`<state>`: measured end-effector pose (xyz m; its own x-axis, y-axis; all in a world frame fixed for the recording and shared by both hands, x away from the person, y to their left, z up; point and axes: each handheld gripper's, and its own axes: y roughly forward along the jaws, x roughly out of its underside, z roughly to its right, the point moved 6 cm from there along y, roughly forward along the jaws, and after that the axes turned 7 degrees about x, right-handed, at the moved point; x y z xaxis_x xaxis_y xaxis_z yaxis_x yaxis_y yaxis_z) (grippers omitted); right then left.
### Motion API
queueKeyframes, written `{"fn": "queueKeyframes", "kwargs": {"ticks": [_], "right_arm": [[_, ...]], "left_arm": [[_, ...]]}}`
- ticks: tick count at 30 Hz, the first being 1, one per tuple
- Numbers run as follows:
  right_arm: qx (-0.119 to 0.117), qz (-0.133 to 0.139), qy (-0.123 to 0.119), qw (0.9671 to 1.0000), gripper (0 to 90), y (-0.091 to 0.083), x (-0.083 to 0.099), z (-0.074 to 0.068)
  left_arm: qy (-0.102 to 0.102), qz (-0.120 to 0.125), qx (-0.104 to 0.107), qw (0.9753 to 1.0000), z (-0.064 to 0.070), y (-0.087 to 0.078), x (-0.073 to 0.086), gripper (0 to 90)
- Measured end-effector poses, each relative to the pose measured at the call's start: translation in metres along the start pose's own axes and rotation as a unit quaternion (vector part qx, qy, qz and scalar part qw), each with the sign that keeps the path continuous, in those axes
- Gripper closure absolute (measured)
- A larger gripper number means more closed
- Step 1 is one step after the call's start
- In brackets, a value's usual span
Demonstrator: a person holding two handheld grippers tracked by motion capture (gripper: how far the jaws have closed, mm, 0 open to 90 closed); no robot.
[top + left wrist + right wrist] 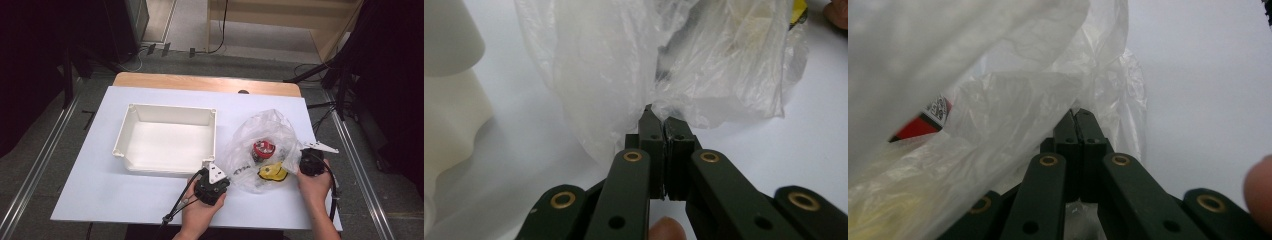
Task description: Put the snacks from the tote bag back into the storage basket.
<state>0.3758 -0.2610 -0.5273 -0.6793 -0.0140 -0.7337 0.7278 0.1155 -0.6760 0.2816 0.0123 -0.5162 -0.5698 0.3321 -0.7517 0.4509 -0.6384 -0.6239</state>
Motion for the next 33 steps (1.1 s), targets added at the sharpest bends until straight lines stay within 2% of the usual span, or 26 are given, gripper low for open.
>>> {"fn": "queueKeyframes", "kwargs": {"ticks": [2,4,5,6,8,9,10,11,13,14,16,17,18,19,22,24,25,26,28,31,33], "right_arm": [[-0.001,0.002,-0.006,1.0000,86.5,-0.001,0.001,0.000],[-0.016,0.006,-0.005,0.9998,71.8,-0.005,0.003,-0.001],[-0.024,0.013,-0.005,0.9996,59.7,-0.008,0.004,0.000],[-0.025,0.015,-0.006,0.9995,51.4,-0.011,0.006,0.000],[-0.037,0.026,-0.013,0.9989,43.2,-0.020,0.009,0.002],[-0.053,0.046,-0.011,0.9975,36.6,-0.034,0.012,0.006],[-0.053,0.046,-0.011,0.9975,36.6,-0.034,0.012,0.006],[-0.056,0.064,-0.004,0.9964,31.6,-0.045,0.012,0.011],[-0.064,0.085,0.009,0.9942,27.9,-0.061,0.009,0.016],[-0.064,0.085,0.009,0.9942,27.9,-0.061,0.009,0.016],[-0.068,0.108,0.012,0.9917,22.6,-0.077,0.005,0.018],[-0.073,0.122,0.004,0.9899,19.3,-0.089,0.002,0.017],[-0.078,0.130,-0.002,0.9884,18.5,-0.095,0.000,0.016],[-0.078,0.130,-0.002,0.9884,18.5,-0.095,0.000,0.016],[-0.085,0.154,-0.014,0.9842,17.4,-0.112,-0.010,0.014],[-0.086,0.169,-0.014,0.9817,17.7,-0.118,-0.020,0.013],[-0.088,0.177,-0.015,0.9802,21.3,-0.120,-0.033,0.011],[-0.088,0.177,-0.015,0.9802,21.3,-0.120,-0.033,0.011],[-0.095,0.182,-0.017,0.9785,26.5,-0.120,-0.044,0.005],[-0.108,0.187,-0.033,0.9759,33.4,-0.114,-0.064,-0.012],[-0.113,0.187,-0.037,0.9752,37.0,-0.107,-0.077,-0.024]], "left_arm": [[0.001,0.002,-0.006,1.0000,0.000,0.000,0.000,88.6],[0.006,0.002,-0.010,0.9999,0.001,0.000,0.001,87.3],[0.006,0.002,-0.010,0.9999,0.001,0.000,0.001,86.7],[0.005,0.003,-0.008,1.0000,0.001,0.000,0.001,86.2],[-0.001,0.005,-0.005,1.0000,0.000,0.000,0.001,85.6],[-0.002,0.004,-0.006,1.0000,0.000,0.000,0.001,85.3],[-0.001,0.004,-0.005,1.0000,0.000,0.000,0.001,85.3],[-0.001,0.004,-0.006,1.0000,0.000,0.000,0.001,85.2],[-0.001,0.005,-0.005,1.0000,0.000,0.000,0.001,85.3],[-0.001,0.005,-0.005,1.0000,0.000,0.000,0.001,85.3],[-0.004,0.005,-0.003,1.0000,-0.001,0.000,0.001,85.3],[-0.005,0.005,-0.002,1.0000,-0.001,0.000,0.001,85.3],[-0.008,0.007,-0.001,0.9999,-0.001,0.000,0.001,85.2],[-0.009,0.006,-0.001,0.9999,-0.001,0.000,0.001,85.2],[-0.007,0.006,0.000,1.0000,-0.001,0.000,0.001,85.2],[-0.005,0.005,0.000,1.0000,-0.001,0.000,0.001,85.2],[-0.006,0.005,0.000,1.0000,-0.001,0.000,0.001,85.2],[-0.005,0.005,0.001,1.0000,-0.001,0.000,0.001,85.2],[-0.008,0.008,0.001,0.9999,-0.001,0.000,0.001,85.2],[-0.010,0.011,0.004,0.9999,0.000,0.000,0.000,85.1],[-0.012,0.010,0.008,0.9998,-0.001,-0.001,0.001,85.0]]}}
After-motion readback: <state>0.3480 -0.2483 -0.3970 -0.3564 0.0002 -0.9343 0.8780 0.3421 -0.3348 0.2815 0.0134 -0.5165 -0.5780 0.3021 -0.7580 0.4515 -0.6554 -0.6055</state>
